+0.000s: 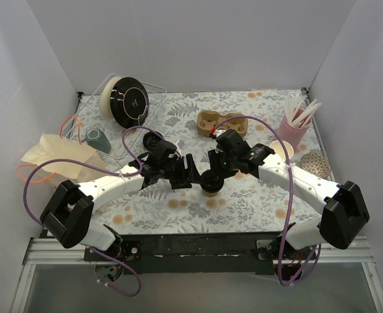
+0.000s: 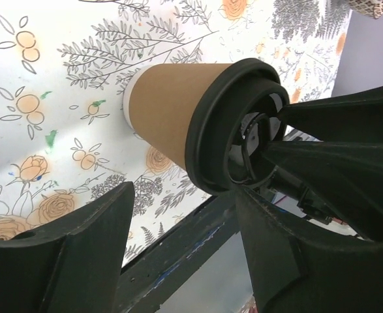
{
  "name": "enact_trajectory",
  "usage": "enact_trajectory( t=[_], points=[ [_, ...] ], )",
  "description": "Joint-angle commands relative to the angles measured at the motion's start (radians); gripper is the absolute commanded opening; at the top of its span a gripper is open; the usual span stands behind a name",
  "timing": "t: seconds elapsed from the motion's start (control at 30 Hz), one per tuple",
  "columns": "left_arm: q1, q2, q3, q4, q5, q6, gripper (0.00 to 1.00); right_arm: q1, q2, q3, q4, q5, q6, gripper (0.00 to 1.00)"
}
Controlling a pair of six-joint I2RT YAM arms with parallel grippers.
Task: Pack the takeout coffee
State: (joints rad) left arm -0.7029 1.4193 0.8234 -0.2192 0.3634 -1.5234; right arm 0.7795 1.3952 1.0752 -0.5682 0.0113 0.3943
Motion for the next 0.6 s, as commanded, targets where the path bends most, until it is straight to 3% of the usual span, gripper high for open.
enact_trajectory(
  t=[0.0, 0.57],
  points=[
    [-0.009, 0.003, -0.020, 0.049, 0.017, -0.027, 0.62, 0.003, 0.050, -0.047, -0.062, 0.013, 0.014, 0.41],
    [-0.027, -0.049, -0.075, 0.066, 0.020, -0.064, 0.56, 0.003, 0.064, -0.050, -0.056, 0.004, 0.018, 0.41]
  ],
)
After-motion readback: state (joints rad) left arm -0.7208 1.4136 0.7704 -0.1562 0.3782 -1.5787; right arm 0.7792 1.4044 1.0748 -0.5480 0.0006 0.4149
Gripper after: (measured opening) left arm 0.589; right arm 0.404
